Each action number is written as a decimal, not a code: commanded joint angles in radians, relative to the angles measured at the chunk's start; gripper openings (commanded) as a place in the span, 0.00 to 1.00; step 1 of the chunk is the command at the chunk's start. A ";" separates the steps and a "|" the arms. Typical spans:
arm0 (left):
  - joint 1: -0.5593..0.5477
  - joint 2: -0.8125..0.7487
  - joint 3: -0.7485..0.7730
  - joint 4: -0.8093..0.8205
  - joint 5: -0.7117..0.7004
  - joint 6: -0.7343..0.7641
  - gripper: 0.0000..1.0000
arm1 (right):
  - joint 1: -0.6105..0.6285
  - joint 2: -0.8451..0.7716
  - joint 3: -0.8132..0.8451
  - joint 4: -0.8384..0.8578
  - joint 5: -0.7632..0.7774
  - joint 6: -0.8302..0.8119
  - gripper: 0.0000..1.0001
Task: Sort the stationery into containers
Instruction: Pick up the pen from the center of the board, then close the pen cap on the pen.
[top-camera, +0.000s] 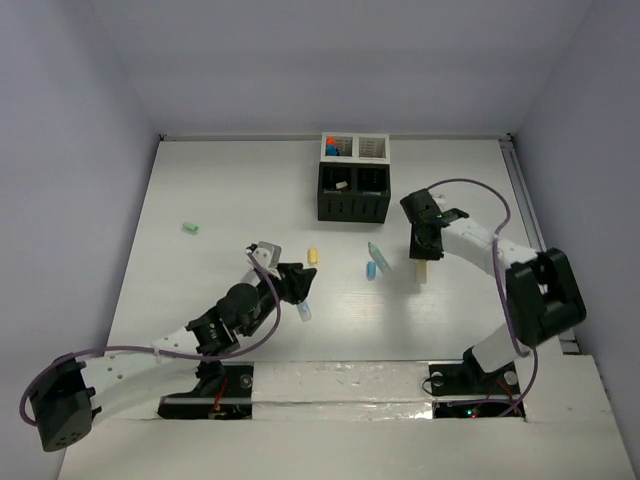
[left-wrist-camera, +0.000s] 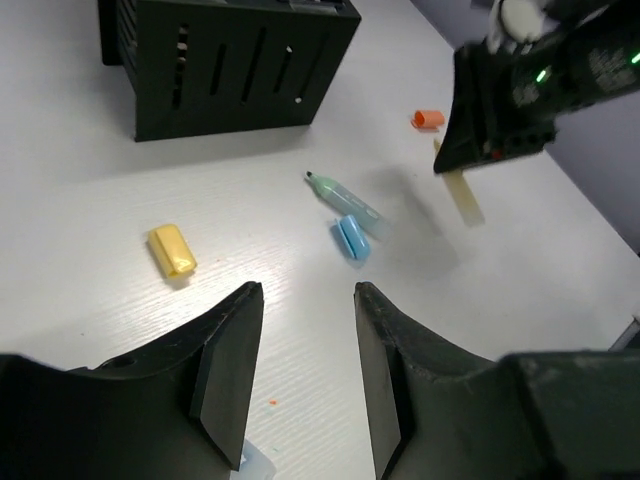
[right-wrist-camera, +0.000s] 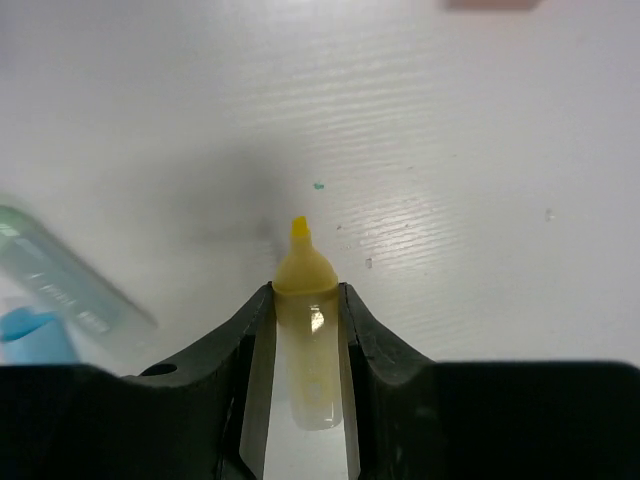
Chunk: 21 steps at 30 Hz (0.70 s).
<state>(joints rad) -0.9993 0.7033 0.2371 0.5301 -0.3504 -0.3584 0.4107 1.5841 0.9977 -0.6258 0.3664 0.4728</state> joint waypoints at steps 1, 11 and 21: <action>0.002 0.088 0.039 0.113 0.095 -0.014 0.39 | 0.029 -0.163 0.054 0.006 0.065 0.015 0.00; 0.002 0.214 0.059 0.189 0.160 -0.045 0.52 | 0.370 -0.138 0.134 0.292 -0.001 0.098 0.00; 0.013 0.209 0.044 0.203 0.086 -0.091 0.59 | 0.493 -0.058 0.173 0.508 -0.033 0.127 0.00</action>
<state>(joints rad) -0.9958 0.9264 0.2646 0.6682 -0.2417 -0.4145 0.8902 1.5272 1.1179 -0.2539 0.3420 0.5758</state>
